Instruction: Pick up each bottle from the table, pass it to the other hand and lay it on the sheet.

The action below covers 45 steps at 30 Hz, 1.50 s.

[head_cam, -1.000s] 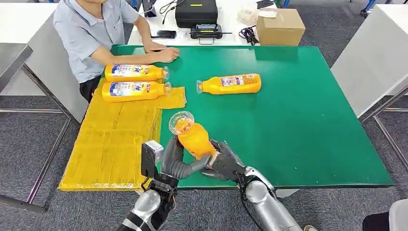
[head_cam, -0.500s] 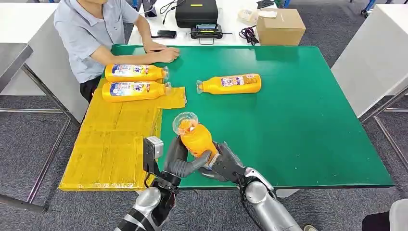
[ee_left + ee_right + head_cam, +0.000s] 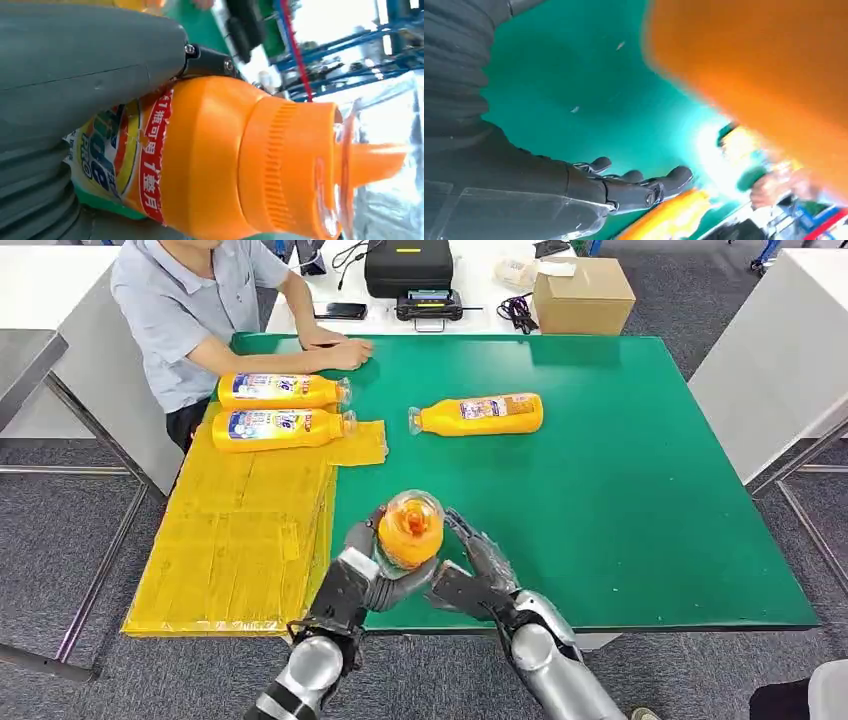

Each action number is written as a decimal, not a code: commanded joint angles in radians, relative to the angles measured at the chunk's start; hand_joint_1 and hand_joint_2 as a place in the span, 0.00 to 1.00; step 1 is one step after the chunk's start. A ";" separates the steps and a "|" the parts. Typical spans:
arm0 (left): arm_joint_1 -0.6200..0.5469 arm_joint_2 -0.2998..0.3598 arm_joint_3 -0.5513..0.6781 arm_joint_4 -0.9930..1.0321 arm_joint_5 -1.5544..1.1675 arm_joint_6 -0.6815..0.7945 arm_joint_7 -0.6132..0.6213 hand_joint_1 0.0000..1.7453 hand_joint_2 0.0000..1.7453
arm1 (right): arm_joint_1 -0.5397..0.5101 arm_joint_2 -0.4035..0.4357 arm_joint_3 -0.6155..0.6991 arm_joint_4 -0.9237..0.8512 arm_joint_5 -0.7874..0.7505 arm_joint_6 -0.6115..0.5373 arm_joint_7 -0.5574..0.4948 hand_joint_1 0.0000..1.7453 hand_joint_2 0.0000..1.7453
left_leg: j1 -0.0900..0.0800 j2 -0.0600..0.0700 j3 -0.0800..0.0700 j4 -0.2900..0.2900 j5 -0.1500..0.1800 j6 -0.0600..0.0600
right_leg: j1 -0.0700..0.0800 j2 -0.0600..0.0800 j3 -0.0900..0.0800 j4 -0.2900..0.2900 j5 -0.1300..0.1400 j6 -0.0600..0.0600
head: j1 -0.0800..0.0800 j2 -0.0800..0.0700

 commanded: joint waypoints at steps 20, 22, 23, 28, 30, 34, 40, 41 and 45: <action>-0.192 0.178 0.260 0.270 -1.261 0.178 0.480 1.00 1.00 | -0.132 0.028 -0.121 0.208 0.172 -0.078 -0.032 0.00 1.00 | 0.001 0.001 0.004 -0.002 0.002 -0.002 | 0.001 0.000 0.003 -0.001 0.000 -0.002 | 0.000 0.000; -0.199 0.173 0.281 0.302 -1.259 0.164 0.474 1.00 1.00 | -0.121 0.024 -0.125 0.192 0.166 -0.073 -0.032 0.00 1.00 | 0.001 0.001 0.004 -0.001 0.001 -0.002 | 0.001 0.001 0.003 -0.001 0.000 -0.002 | 0.000 0.000; -0.209 0.191 0.257 0.324 -1.261 0.121 0.509 1.00 1.00 | -0.116 0.023 -0.131 0.189 0.162 -0.070 -0.033 0.00 1.00 | 0.001 0.001 0.003 -0.001 0.001 -0.002 | 0.001 0.001 0.003 -0.001 0.000 -0.002 | 0.000 0.000; -0.235 0.177 0.284 0.405 -1.256 0.085 0.498 1.00 1.00 | -0.110 0.025 -0.139 0.193 0.153 -0.064 -0.043 0.00 1.00 | 0.001 0.000 0.002 -0.001 0.001 -0.002 | 0.001 0.000 0.002 0.000 0.000 -0.002 | 0.000 0.000; -0.239 0.170 0.291 0.422 -1.256 0.071 0.492 1.00 1.00 | -0.109 0.025 -0.140 0.194 0.153 -0.062 -0.044 0.00 1.00 | 0.001 0.000 0.002 -0.001 0.001 -0.002 | 0.001 -0.001 0.002 0.000 0.000 -0.002 | 0.000 0.000; -0.245 0.148 0.303 0.446 -1.247 0.047 0.478 0.93 1.00 | -0.106 0.026 -0.146 0.198 0.149 -0.056 -0.048 0.00 1.00 | 0.001 0.000 0.002 0.000 0.001 -0.002 | 0.001 -0.001 0.002 0.000 0.000 -0.002 | 0.000 0.000; -0.250 0.143 0.311 0.452 -1.233 0.035 0.454 0.00 1.00 | -0.105 0.029 -0.150 0.201 0.147 -0.050 -0.055 0.00 1.00 | 0.002 0.000 0.001 0.000 0.001 -0.002 | 0.001 -0.001 0.001 0.000 0.000 -0.002 | 0.000 0.000; -0.260 0.153 0.289 0.467 -1.253 0.017 0.440 0.00 1.00 | -0.108 0.029 -0.153 0.204 0.139 -0.045 -0.061 0.00 1.00 | 0.002 0.000 0.003 0.000 0.000 -0.003 | 0.002 -0.001 0.003 0.000 -0.001 -0.003 | 0.000 0.000; -0.269 0.147 0.297 0.490 -1.241 0.009 0.438 0.00 1.00 | -0.112 0.029 -0.157 0.209 0.135 -0.043 -0.068 0.00 1.00 | 0.002 0.001 0.002 0.000 0.001 -0.002 | 0.001 0.000 0.002 0.000 0.000 -0.002 | 0.000 0.000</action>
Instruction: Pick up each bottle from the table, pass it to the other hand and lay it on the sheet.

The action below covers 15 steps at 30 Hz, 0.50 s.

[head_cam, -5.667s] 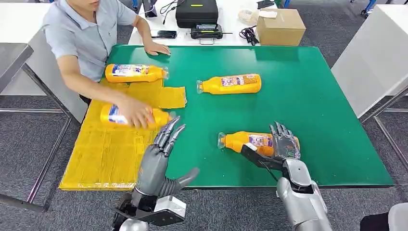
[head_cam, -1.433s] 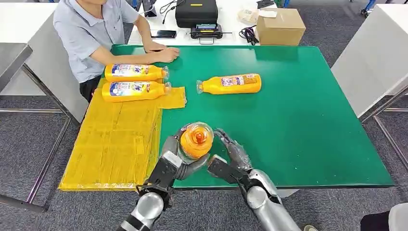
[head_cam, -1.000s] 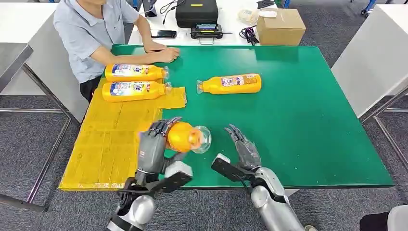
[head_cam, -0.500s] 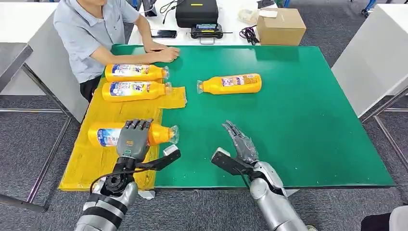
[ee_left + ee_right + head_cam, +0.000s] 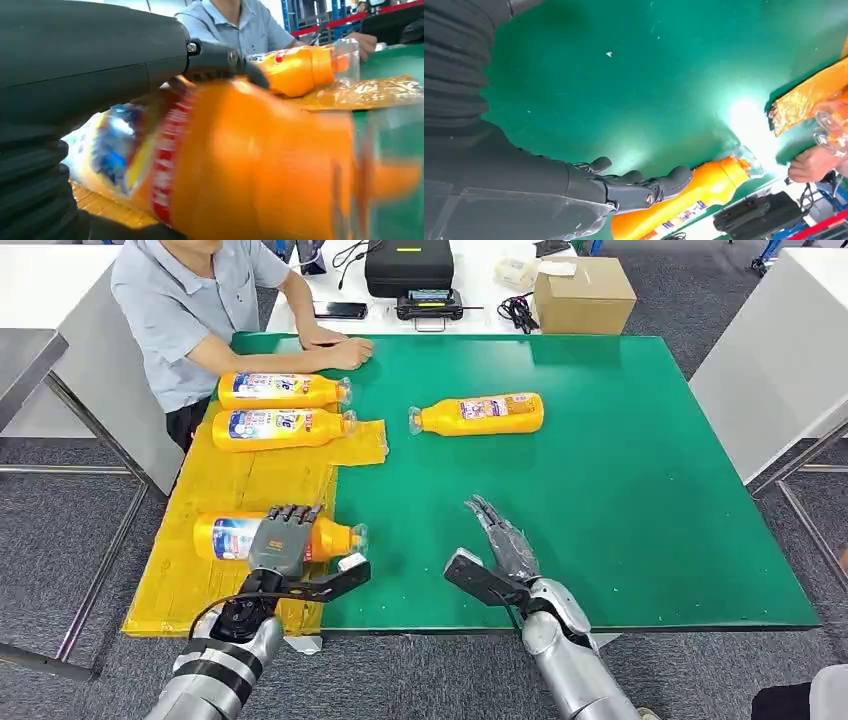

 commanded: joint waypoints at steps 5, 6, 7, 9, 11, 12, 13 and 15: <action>-0.088 -0.006 0.023 0.175 0.009 -0.071 -0.010 0.00 1.00 | -0.042 0.007 -0.033 0.076 -0.013 0.017 -0.016 0.00 1.00 | 0.001 0.001 0.003 0.000 -0.001 -0.002 | 0.002 0.000 0.004 -0.001 -0.001 -0.002 | 0.000 0.000; -0.091 -0.008 0.027 0.180 0.015 -0.080 -0.010 0.00 1.00 | -0.042 0.007 -0.034 0.077 -0.013 0.017 -0.017 0.00 1.00 | 0.001 0.001 0.003 0.000 -0.001 -0.002 | 0.001 0.000 0.003 -0.001 0.000 -0.002 | 0.000 0.000; -0.092 -0.008 0.030 0.185 0.019 -0.084 -0.011 0.00 1.00 | -0.043 0.006 -0.035 0.080 -0.013 0.016 -0.018 0.00 1.00 | 0.001 0.001 0.003 -0.001 0.000 -0.001 | 0.001 0.000 0.003 0.000 0.000 -0.002 | 0.000 0.000; -0.095 -0.006 0.027 0.196 0.018 -0.104 -0.014 0.00 1.00 | -0.045 0.007 -0.037 0.084 -0.010 0.014 -0.020 0.00 1.00 | 0.001 0.001 0.003 -0.001 0.000 -0.001 | 0.001 0.001 0.003 0.000 0.000 -0.002 | 0.000 0.000; -0.095 -0.006 0.027 0.196 0.018 -0.104 -0.014 0.00 1.00 | -0.045 0.007 -0.037 0.084 -0.010 0.014 -0.020 0.00 1.00 | 0.001 0.002 0.005 -0.001 -0.001 -0.002 | 0.002 0.001 0.006 -0.001 0.000 -0.003 | 0.000 0.000; -0.095 -0.006 0.027 0.196 0.018 -0.104 -0.014 0.00 1.00 | -0.045 0.007 -0.037 0.084 -0.010 0.014 -0.020 0.00 1.00 | 0.001 0.001 0.005 -0.001 -0.001 -0.002 | 0.001 0.001 0.005 -0.001 0.000 -0.002 | 0.000 0.000; -0.095 -0.006 0.027 0.196 0.018 -0.104 -0.014 0.00 1.00 | -0.045 0.007 -0.037 0.084 -0.010 0.014 -0.020 0.00 1.00 | 0.001 0.001 0.005 0.000 0.000 -0.001 | 0.001 0.001 0.005 -0.001 0.000 -0.002 | 0.000 0.000; -0.094 -0.007 0.032 0.208 0.024 -0.109 -0.012 0.00 1.00 | -0.047 0.009 -0.038 0.089 -0.007 0.012 -0.021 0.00 1.00 | 0.001 0.001 0.005 0.000 0.000 -0.001 | 0.001 0.001 0.006 -0.001 0.000 -0.002 | 0.000 0.000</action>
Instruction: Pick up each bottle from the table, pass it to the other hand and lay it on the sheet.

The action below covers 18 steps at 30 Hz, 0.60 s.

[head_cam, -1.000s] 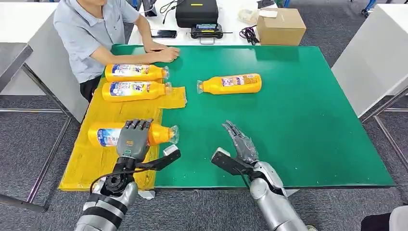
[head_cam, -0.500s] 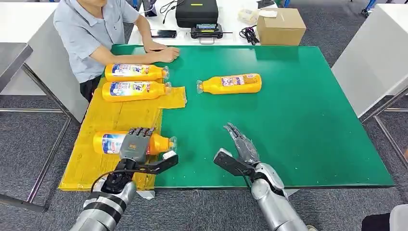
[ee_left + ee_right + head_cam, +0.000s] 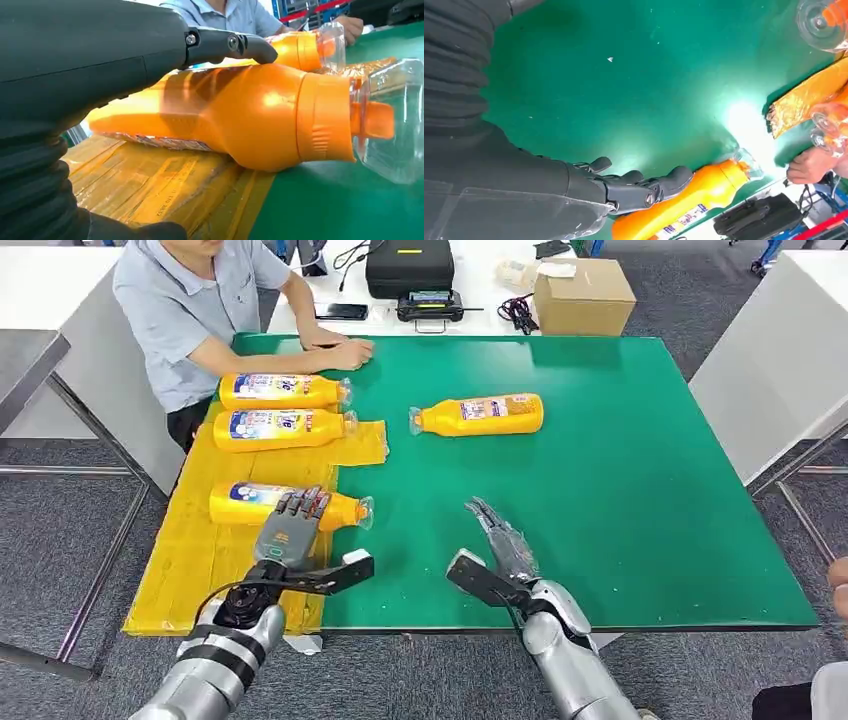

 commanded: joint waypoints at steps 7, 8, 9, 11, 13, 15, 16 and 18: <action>-0.021 0.001 -0.005 0.098 -0.021 0.000 0.004 0.00 1.00 | -0.044 0.009 -0.025 0.075 0.017 -0.006 0.003 0.00 1.00 | 0.001 0.002 0.005 0.000 0.000 -0.002 | 0.001 0.001 0.005 -0.001 0.000 -0.002 | 0.000 0.000; -0.018 -0.003 -0.009 0.086 -0.023 -0.009 0.005 0.00 1.00 | -0.042 0.009 -0.025 0.073 0.018 -0.006 0.003 0.00 1.00 | 0.001 0.002 0.005 0.000 0.000 -0.002 | 0.001 0.001 0.005 -0.001 0.000 -0.002 | 0.000 0.000; -0.018 -0.003 -0.009 0.086 -0.023 -0.009 0.005 0.00 1.00 | -0.042 0.009 -0.025 0.073 0.018 -0.006 0.003 0.00 1.00 | 0.001 0.002 0.006 0.000 -0.001 -0.002 | 0.001 0.002 0.005 -0.001 0.000 -0.003 | 0.000 0.000; -0.011 0.003 -0.032 0.063 -0.036 -0.006 0.016 0.00 1.00 | -0.039 0.008 -0.027 0.068 0.022 -0.012 0.006 0.00 1.00 | 0.001 0.002 0.006 0.000 -0.001 -0.002 | 0.001 0.002 0.005 0.000 0.000 -0.003 | 0.000 0.000; -0.015 0.044 -0.184 0.016 -0.036 -0.011 0.107 0.00 1.00 | -0.029 0.005 -0.034 0.060 0.027 -0.019 0.009 0.00 1.00 | 0.001 0.002 0.006 -0.001 -0.001 -0.002 | 0.001 0.001 0.006 -0.001 0.000 -0.003 | 0.000 0.000; -0.011 0.063 -0.268 -0.050 -0.036 -0.049 0.170 0.00 1.00 | -0.016 0.003 -0.043 0.048 0.030 -0.024 0.012 0.00 1.00 | 0.003 0.003 0.008 0.000 -0.002 -0.004 | 0.004 0.002 0.008 -0.001 -0.001 -0.006 | 0.000 0.000; -0.001 0.073 -0.300 -0.105 -0.036 -0.081 0.191 0.00 1.00 | -0.005 0.002 -0.051 0.038 0.031 -0.026 0.012 0.00 1.00 | 0.001 0.000 0.004 0.000 0.000 -0.002 | 0.001 -0.001 0.005 0.000 0.000 -0.002 | 0.000 0.000; 0.003 0.100 -0.371 -0.173 -0.036 -0.116 0.249 0.00 1.00 | 0.013 0.000 -0.063 0.022 0.035 -0.035 0.015 0.00 1.00 | 0.002 -0.001 0.004 0.001 -0.001 -0.002 | 0.002 -0.001 0.005 0.000 -0.001 -0.003 | 0.000 0.000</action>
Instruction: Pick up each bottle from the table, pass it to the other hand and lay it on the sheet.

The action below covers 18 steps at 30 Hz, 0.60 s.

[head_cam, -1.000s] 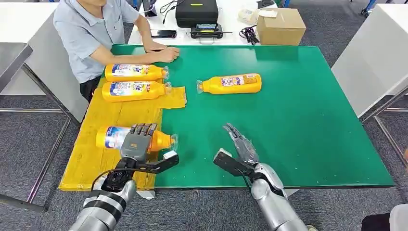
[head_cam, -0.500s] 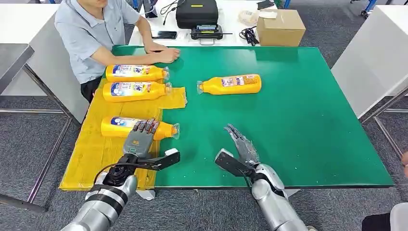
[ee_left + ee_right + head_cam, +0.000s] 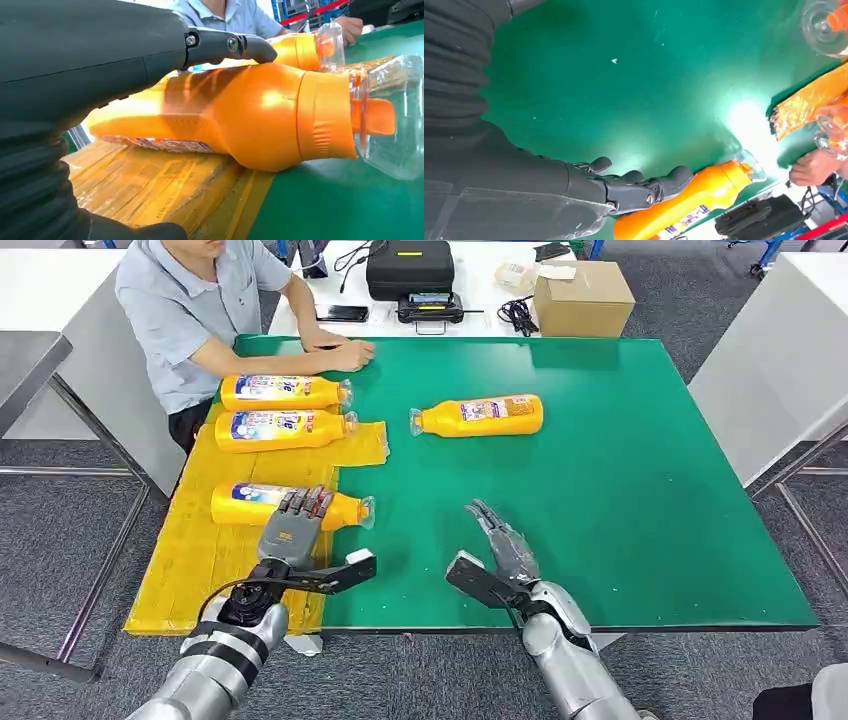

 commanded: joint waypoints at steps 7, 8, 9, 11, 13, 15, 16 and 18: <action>0.052 0.151 -0.414 -0.335 -0.003 -0.174 0.253 0.00 1.00 | 0.056 -0.007 -0.082 -0.038 0.020 -0.030 0.016 0.00 1.00 | 0.002 0.002 0.002 0.000 -0.002 -0.003 | 0.002 0.000 0.002 0.000 -0.002 -0.004 | 0.000 0.000; 0.064 0.152 -0.413 -0.354 -0.003 -0.180 0.258 0.00 1.00 | 0.062 -0.007 -0.085 -0.044 0.020 -0.032 0.018 0.00 1.00 | 0.001 0.001 0.000 0.000 -0.002 -0.002 | 0.002 0.000 0.000 0.000 -0.001 -0.003 | 0.000 0.000; 0.070 0.159 -0.422 -0.372 -0.003 -0.179 0.262 0.00 1.00 | 0.067 -0.008 -0.089 -0.048 0.020 -0.033 0.018 0.00 1.00 | 0.001 0.001 -0.002 0.000 -0.001 -0.001 | 0.001 0.000 -0.002 0.000 -0.001 -0.002 | 0.000 0.000; 0.076 0.167 -0.432 -0.391 -0.003 -0.179 0.267 0.00 1.00 | 0.072 -0.009 -0.092 -0.054 0.020 -0.033 0.018 0.00 1.00 | 0.001 0.002 -0.001 0.000 -0.002 -0.002 | 0.002 0.001 -0.001 0.000 -0.001 -0.003 | 0.000 0.000; 0.093 0.160 -0.415 -0.418 -0.003 -0.187 0.262 0.00 1.00 | 0.080 -0.009 -0.098 -0.064 0.021 -0.031 0.020 0.00 1.00 | 0.001 0.001 -0.002 0.000 -0.001 -0.001 | 0.001 0.000 -0.003 0.000 -0.001 -0.002 | 0.000 0.000; 0.095 0.172 -0.426 -0.442 -0.003 -0.198 0.269 0.00 1.00 | 0.084 -0.006 -0.104 -0.071 0.025 -0.029 0.019 0.00 1.00 | 0.001 0.001 -0.002 0.000 -0.001 -0.002 | 0.001 0.000 -0.003 0.000 -0.001 -0.002 | 0.000 0.000; 0.095 0.172 -0.426 -0.442 -0.003 -0.198 0.269 0.00 1.00 | 0.084 -0.006 -0.104 -0.071 0.025 -0.029 0.019 0.00 1.00 | 0.001 0.001 -0.003 0.000 -0.001 -0.002 | 0.001 0.001 -0.004 0.000 -0.001 -0.002 | 0.000 0.000; 0.097 0.170 -0.420 -0.446 -0.003 -0.191 0.261 0.00 1.00 | 0.084 -0.005 -0.104 -0.073 0.027 -0.028 0.019 0.00 1.00 | 0.001 0.001 -0.003 0.000 -0.001 -0.002 | 0.001 0.001 -0.003 0.000 -0.001 -0.002 | 0.000 0.000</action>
